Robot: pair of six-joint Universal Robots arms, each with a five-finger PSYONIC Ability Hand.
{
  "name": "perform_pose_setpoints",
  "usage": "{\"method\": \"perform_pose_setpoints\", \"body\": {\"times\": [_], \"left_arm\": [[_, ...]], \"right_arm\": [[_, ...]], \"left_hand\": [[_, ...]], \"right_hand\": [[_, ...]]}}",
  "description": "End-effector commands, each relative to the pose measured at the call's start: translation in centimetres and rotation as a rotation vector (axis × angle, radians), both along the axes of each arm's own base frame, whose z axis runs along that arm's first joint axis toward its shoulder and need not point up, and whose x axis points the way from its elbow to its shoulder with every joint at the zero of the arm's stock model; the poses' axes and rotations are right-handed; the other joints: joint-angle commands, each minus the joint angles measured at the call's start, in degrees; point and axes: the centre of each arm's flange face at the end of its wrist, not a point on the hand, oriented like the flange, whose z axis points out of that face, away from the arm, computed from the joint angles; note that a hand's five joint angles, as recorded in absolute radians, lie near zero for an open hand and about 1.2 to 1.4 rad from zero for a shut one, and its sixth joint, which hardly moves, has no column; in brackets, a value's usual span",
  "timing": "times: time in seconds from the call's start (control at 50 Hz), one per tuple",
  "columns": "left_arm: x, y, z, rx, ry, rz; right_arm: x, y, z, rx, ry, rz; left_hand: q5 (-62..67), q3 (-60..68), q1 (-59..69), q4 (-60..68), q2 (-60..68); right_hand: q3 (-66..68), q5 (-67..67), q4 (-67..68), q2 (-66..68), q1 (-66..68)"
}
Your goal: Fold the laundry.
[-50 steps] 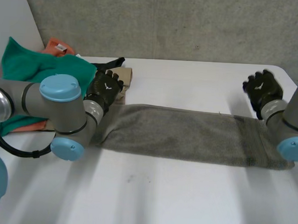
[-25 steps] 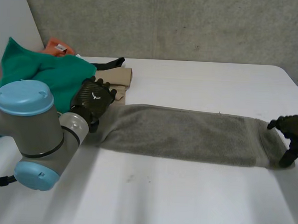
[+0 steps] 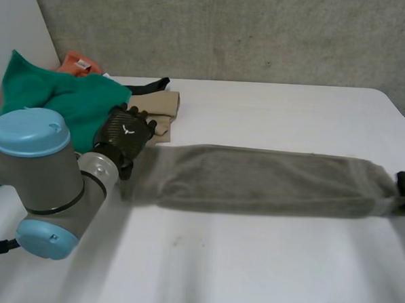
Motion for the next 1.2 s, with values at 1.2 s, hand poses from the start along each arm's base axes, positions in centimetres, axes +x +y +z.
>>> {"method": "perform_pose_setpoints", "body": {"times": [1.2], "left_arm": [[-9.3, 8.5, 0.8, 0.08, 0.248, -0.29]], "right_arm": [[13.7, 9.3, 3.2, -0.007, -0.305, 0.291]], "left_hand": [[-2.71, -1.91, -1.39, -1.71, -1.6]], "right_hand": [[-58.06, -55.63, -58.02, -57.05, -45.07]]}}
